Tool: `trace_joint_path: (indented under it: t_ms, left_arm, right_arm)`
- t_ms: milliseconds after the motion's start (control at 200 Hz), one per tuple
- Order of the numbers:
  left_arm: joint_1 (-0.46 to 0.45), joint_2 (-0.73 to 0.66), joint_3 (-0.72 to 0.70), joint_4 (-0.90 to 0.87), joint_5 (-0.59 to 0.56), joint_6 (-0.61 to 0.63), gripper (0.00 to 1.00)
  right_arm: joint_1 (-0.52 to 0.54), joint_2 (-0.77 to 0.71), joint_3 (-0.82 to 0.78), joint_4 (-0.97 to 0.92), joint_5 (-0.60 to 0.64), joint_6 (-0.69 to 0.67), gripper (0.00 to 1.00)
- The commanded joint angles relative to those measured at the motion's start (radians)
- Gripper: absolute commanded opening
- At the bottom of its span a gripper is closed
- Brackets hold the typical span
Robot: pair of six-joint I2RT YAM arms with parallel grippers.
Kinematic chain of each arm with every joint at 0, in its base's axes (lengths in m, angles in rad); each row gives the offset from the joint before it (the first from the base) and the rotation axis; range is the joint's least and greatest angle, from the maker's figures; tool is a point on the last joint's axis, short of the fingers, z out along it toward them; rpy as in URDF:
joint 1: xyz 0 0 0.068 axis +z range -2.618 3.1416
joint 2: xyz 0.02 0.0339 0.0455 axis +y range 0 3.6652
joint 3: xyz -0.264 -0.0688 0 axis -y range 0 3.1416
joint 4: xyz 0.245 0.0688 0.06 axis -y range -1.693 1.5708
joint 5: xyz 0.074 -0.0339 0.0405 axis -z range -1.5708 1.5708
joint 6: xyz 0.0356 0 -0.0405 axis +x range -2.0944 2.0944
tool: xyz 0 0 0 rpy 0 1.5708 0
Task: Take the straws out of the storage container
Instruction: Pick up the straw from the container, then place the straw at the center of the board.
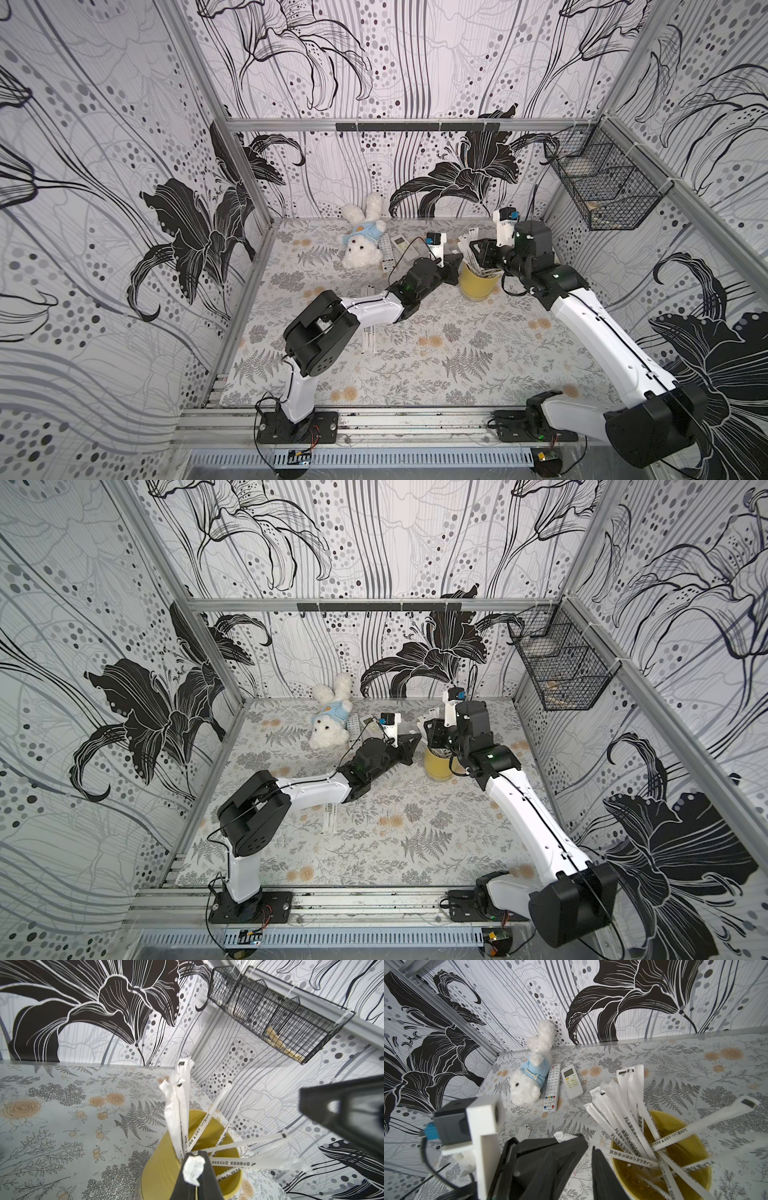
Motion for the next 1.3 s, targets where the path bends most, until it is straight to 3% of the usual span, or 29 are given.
trace_joint_path:
  t_ms: [0, 210, 456, 636, 796, 1052, 1297]
  left_arm:
    - [0.004, -0.070, -0.006, -0.018, 0.003, 0.030, 0.08]
    - [0.005, -0.176, 0.029, -0.178, 0.016, 0.073, 0.03]
    - [0.004, -0.349, 0.102, -0.488, 0.014, 0.178, 0.00]
    - [0.004, -0.479, 0.128, -0.698, -0.050, 0.246, 0.00]
    - [0.004, -0.560, 0.199, -0.984, -0.140, 0.284, 0.00]
    - [0.034, -0.627, 0.256, -1.321, -0.130, 0.253, 0.00]
    - [0.146, -0.548, 0.279, -1.602, -0.055, 0.259, 0.00]
  right_arm:
    - [-0.005, -0.012, 0.030, 0.007, -0.014, 0.008, 0.33]
    - [-0.005, -0.005, 0.100, -0.066, -0.036, -0.031, 0.39]
    - [-0.005, 0.032, 0.157, -0.092, -0.178, -0.060, 0.43]
    - [0.001, 0.054, 0.170, -0.061, -0.338, -0.076, 0.44]
    - [0.047, 0.063, 0.173, -0.046, -0.353, -0.093, 0.46]
    - [0.141, 0.106, 0.170, -0.015, -0.344, -0.059, 0.46]
    - [0.248, 0.230, 0.226, -0.121, -0.378, -0.076, 0.46]
